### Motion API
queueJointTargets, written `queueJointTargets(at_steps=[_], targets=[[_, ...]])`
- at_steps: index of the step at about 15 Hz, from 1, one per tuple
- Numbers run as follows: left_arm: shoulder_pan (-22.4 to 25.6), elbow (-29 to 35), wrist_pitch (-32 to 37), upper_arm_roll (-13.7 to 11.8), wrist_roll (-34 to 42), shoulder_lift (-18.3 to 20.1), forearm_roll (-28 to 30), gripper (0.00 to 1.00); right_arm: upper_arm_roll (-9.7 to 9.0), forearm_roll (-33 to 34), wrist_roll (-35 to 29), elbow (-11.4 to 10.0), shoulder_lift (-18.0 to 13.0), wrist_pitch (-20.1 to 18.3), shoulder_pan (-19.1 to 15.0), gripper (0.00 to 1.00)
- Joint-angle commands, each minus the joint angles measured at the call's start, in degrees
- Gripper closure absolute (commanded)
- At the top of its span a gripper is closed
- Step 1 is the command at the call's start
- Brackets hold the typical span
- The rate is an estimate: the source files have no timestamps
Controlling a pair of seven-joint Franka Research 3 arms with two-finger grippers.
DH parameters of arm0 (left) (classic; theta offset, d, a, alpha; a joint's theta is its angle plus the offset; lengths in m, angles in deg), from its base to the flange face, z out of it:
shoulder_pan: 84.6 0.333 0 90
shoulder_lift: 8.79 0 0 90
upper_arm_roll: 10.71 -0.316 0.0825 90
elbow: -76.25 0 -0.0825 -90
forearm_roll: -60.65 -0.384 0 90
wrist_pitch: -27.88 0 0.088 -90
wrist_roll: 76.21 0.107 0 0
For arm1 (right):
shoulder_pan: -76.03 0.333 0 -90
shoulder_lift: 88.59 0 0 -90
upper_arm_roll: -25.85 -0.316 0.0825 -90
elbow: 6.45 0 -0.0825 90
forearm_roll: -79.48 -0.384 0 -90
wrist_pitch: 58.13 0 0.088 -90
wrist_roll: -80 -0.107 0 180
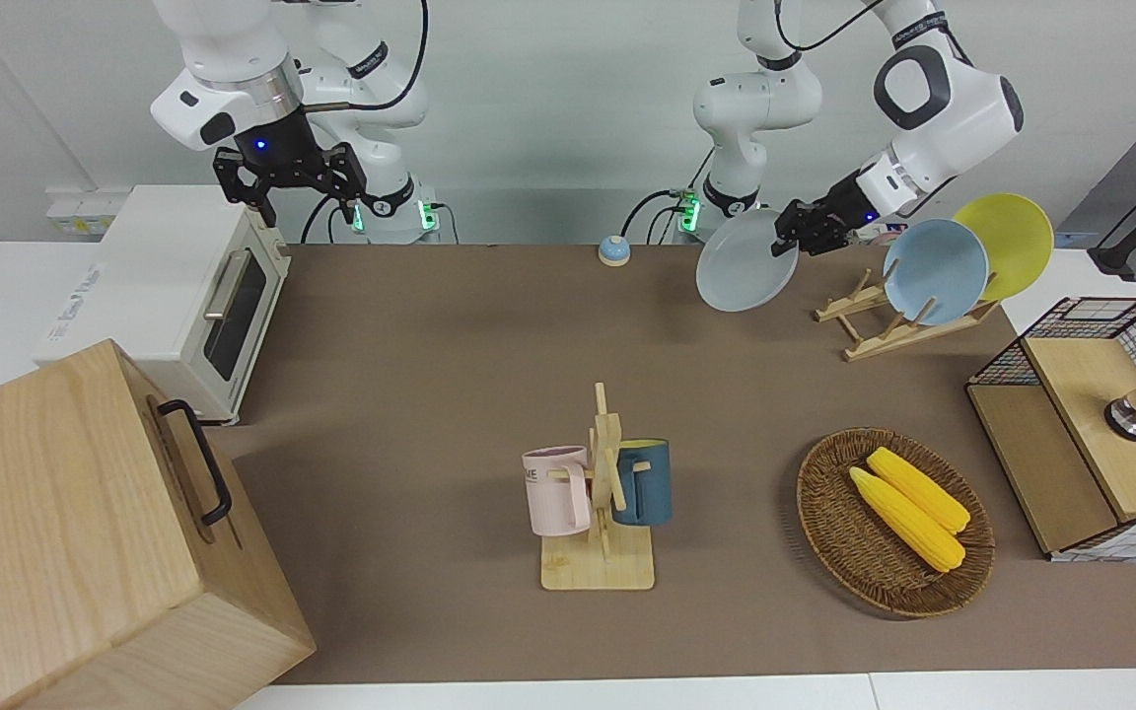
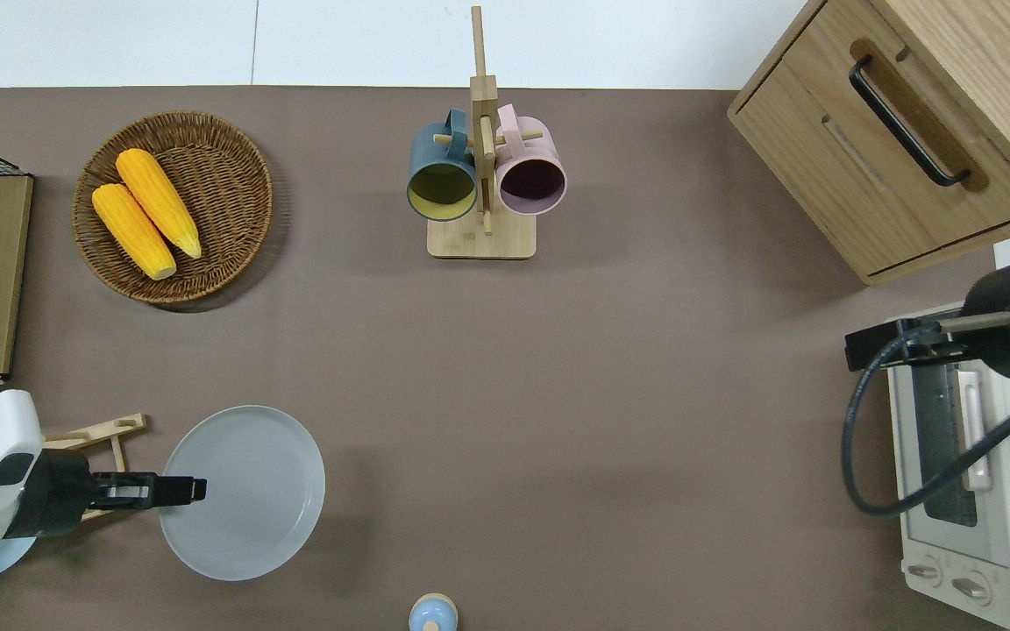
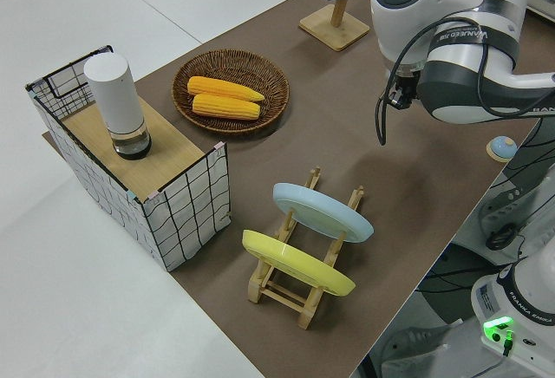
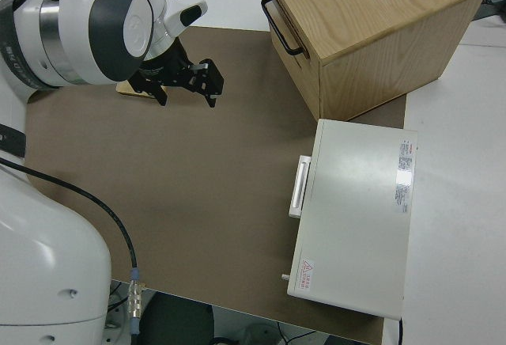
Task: Pick gray plate from low plate rack and place it on table with left arm
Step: 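Carry the plate away from the rack and lower it flat onto the table, then open the left gripper and withdraw it from the plate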
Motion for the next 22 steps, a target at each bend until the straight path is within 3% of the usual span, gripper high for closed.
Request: queueJointTargets(at_steps=[1,5,10,21,22], targets=[[0.3,4.8,-5.2,-0.1,7.5,-1.1,3.9,1.00,-0.29,-0.3,0.1,0.3,-0.1,-0.8,-0.4,0.011],[0.5,7.4,-9.2,-0.1,13.2,-3.6,4.5,1.00,-0.29,-0.3,0.0,0.3,-0.1,-0.8,-0.4,0.011],[4.2,8.0,-10.3,-0.1,23.2,-8.4,6.6,1.00,-0.38,-0.3,0.0,0.3,-0.1,-0.8,-0.4,0.011],[3.4,12.0,-18.2,0.0,26.2,-9.6,6.6,1.00,-0.29,-0.3,0.1,0.3,-0.1,-0.8,-0.4,0.011],[3.4,12.0,-18.4,0.4,26.2,-9.6,6.6,0.94,-0.29,-0.3,0.0,0.3,-0.1,-0.8,-0.4,0.011]])
